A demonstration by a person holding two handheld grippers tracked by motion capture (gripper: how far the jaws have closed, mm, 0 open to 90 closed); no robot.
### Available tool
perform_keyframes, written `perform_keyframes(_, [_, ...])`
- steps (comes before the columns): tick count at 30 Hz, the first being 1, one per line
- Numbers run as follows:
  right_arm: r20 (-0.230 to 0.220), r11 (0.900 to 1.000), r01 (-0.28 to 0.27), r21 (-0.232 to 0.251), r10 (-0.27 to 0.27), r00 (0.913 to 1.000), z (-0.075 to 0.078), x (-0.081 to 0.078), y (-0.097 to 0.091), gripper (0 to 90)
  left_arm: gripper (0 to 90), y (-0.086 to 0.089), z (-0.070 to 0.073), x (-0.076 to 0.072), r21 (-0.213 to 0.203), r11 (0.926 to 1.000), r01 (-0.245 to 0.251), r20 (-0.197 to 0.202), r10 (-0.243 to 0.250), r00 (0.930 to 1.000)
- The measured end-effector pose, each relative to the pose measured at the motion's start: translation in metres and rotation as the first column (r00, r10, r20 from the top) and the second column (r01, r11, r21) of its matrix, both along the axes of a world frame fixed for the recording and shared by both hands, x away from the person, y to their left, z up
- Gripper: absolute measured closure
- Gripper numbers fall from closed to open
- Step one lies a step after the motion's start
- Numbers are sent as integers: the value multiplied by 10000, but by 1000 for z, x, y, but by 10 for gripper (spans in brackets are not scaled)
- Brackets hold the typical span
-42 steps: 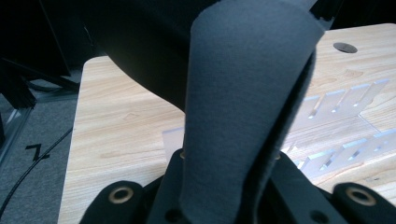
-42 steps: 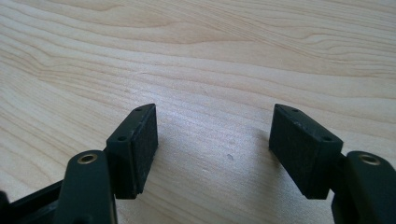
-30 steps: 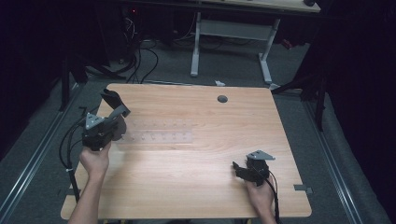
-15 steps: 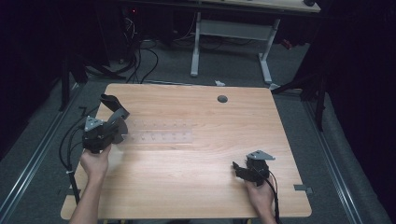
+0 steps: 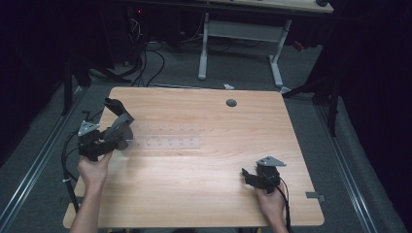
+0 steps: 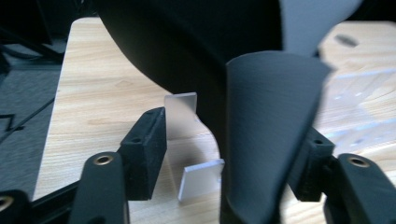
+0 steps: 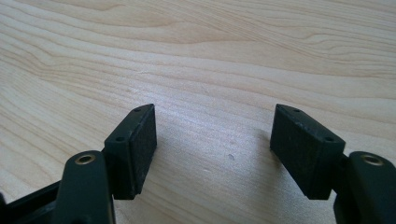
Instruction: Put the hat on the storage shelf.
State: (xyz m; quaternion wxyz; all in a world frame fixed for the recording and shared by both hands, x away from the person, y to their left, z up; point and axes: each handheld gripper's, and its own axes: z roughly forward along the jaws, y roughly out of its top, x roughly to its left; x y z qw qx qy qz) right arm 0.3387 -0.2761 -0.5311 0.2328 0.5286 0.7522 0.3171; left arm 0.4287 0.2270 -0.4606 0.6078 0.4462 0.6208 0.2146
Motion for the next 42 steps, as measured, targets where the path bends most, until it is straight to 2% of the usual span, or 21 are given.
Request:
perform_keyframes(6, [-1,10000,-3,4,3,10000,0,0,0,318,343,5,5,-10,-135,9999,80,66,-79,9999])
perform_keyframes(10, [0,10000,3,-2,-3,10000,0,0,0,318,345,8,10,-21,-263,9996,80,342,-71,9994])
perform_keyframes(11, [2,10000,6,-12,-6,10000,0,0,0,319,352,9,13,-28,-345,9994,94,536,-76,9985])
perform_keyframes(12, [2,10000,6,-12,-6,10000,0,0,0,319,356,9,13,-28,-345,9994,94,536,-76,9985])
perform_keyframes(15, [4,10000,9,-9,-9,10000,0,0,0,319,360,8,16,-41,-177,9995,245,752,-231,9969])
perform_keyframes(18, [10,10000,25,-7,-25,10000,0,0,0,321,360,7,17,-45,-125,9993,352,706,-343,9969])
perform_keyframes(24, [11,10000,28,-7,-28,10000,0,0,0,321,360,4,18,-58,-365,9977,562,718,-535,9960])
perform_keyframes(27, [8,10000,28,-7,-28,10000,0,0,0,321,360,0,17,-66,28,9981,608,893,-608,9941])
perform_keyframes(33, [13,10000,36,-10,-36,10000,0,0,0,321,360,-6,17,-74,-205,9962,847,1026,-821,9913])
perform_keyframes(42, [11,10000,42,-6,-42,10000,0,0,0,321,364,-17,12,-82,-269,9920,1230,919,-1201,9885])
